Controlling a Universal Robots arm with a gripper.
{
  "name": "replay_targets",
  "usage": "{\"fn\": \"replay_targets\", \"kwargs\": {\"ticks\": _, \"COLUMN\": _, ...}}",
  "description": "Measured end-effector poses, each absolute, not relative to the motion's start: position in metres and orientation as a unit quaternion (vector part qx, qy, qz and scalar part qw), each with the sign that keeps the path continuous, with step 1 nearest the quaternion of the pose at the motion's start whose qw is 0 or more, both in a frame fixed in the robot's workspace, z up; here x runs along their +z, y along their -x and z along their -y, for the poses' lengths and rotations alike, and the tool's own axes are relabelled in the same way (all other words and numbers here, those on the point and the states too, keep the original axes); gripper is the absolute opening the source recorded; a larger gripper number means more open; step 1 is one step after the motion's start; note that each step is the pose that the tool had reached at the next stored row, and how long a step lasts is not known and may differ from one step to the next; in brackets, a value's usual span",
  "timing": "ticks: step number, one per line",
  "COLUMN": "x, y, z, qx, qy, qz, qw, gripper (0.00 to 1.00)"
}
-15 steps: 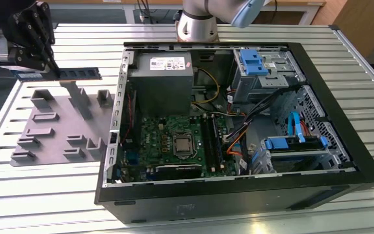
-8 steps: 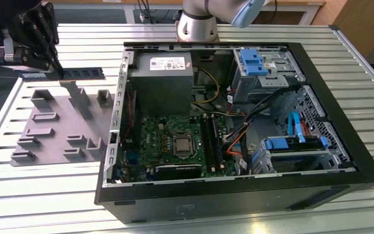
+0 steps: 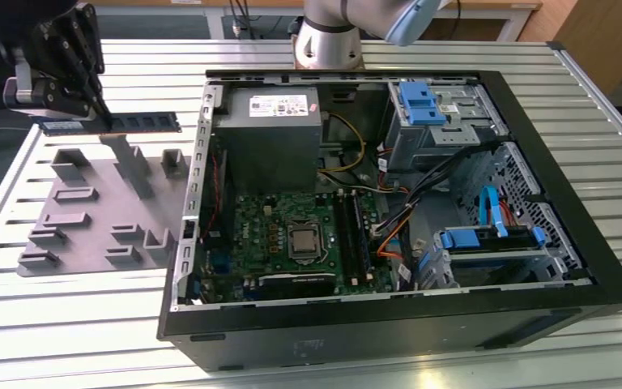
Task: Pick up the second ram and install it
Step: 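Pick up the second ram and move it above second insertion slot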
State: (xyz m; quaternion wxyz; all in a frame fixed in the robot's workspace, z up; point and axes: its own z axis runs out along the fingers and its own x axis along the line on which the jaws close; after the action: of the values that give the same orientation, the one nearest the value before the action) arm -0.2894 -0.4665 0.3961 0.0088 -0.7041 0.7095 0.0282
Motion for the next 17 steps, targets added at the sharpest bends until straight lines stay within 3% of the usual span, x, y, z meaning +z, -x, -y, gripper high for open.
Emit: {"fn": "replay_targets", "kwargs": {"ticks": 17, "x": 0.396, "y": 0.273, "z": 0.467, "qx": 0.028, "qy": 0.704, "qz": -0.709, "qw": 0.009, "gripper": 0.14}}
